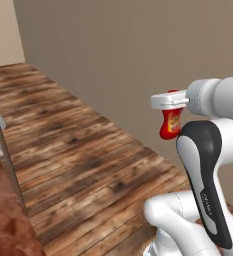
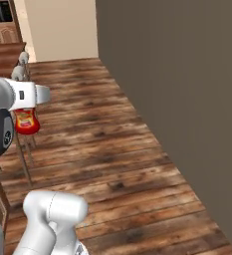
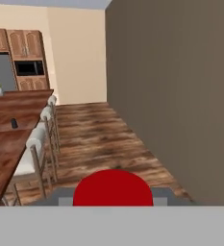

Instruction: Move the ketchup and shaker from the cabinet to the dining counter.

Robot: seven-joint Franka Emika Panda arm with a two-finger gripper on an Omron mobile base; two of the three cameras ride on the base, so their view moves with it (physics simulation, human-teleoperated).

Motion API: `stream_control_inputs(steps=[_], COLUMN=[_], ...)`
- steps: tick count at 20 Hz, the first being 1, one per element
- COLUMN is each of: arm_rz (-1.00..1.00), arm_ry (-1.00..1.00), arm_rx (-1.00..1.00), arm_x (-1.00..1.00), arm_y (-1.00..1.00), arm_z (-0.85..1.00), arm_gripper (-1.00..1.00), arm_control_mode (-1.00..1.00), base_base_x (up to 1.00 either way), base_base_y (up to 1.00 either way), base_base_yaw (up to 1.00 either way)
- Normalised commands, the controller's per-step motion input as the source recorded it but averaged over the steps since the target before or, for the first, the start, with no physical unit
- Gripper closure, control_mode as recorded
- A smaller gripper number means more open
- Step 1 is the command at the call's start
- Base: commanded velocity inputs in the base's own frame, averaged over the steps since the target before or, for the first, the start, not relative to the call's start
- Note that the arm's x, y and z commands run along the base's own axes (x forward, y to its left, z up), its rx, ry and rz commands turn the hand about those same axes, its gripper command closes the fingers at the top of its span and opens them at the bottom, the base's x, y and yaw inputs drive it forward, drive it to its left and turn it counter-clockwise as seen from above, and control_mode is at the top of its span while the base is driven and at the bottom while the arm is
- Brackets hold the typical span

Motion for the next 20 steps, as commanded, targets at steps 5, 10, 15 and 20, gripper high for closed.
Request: stream_control_inputs(steps=[5,10,15,20], arm_rz=[0.0,0.0,0.0,0.0], arm_ry=[0.0,0.0,0.0,0.0], arm_rx=[0.0,0.0,0.0,0.0], arm_x=[0.0,0.0,0.0,0.0], arm_y=[0.0,0.0,0.0,0.0], arm_z=[0.0,0.0,0.0,0.0], arm_gripper=[1.0,1.0,1.0,1.0], arm_control_mode=[1.0,1.0,1.0,1.0], base_base_x=[0.75,0.74,0.75,0.74], base_base_y=[-0.16,-0.21,-0.23,-0.27], base_base_yaw=[0.3,0.26,0.25,0.21])
